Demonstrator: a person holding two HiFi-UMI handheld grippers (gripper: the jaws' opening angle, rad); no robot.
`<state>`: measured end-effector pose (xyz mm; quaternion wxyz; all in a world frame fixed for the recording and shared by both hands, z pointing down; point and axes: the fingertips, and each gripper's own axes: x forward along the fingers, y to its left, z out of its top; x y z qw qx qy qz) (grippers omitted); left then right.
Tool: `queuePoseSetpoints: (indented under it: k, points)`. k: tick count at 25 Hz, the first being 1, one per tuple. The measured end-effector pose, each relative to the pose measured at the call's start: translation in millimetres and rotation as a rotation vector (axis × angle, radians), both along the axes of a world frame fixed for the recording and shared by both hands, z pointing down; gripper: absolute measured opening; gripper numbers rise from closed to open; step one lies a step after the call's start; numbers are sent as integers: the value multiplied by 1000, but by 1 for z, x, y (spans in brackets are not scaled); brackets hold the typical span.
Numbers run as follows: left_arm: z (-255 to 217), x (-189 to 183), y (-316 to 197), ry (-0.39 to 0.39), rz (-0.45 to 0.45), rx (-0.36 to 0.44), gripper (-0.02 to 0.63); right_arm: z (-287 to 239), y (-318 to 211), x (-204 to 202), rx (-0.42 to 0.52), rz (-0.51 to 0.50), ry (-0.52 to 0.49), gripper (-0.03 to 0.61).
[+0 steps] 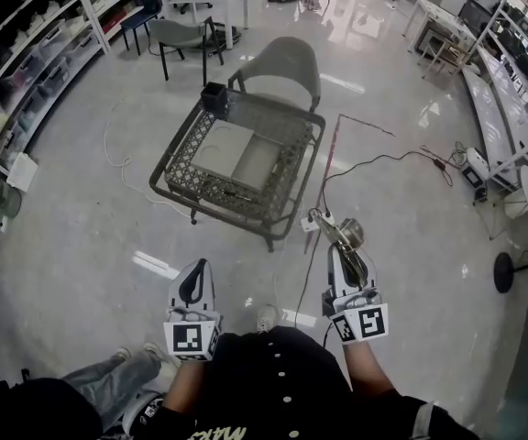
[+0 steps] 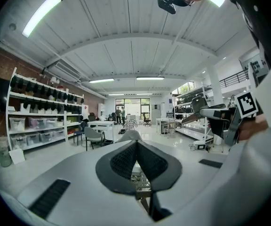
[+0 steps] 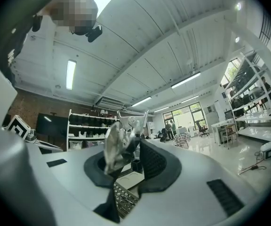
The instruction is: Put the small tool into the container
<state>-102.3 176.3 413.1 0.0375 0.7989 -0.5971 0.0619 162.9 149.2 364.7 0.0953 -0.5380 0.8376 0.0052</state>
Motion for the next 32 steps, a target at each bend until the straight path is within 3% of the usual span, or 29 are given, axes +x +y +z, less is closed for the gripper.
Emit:
queuePoseSetpoints:
  k: [12, 27, 32]
  points:
    - [-1, 14, 13, 1, 6, 0, 25, 1, 11, 5, -8, -17, 8, 92]
    - [8, -2, -43, 5, 26, 15, 25, 9, -41, -16, -3, -16, 17, 92]
    - [16, 10, -60, 6, 21, 8, 25, 16, -59, -3, -9, -18, 21, 92]
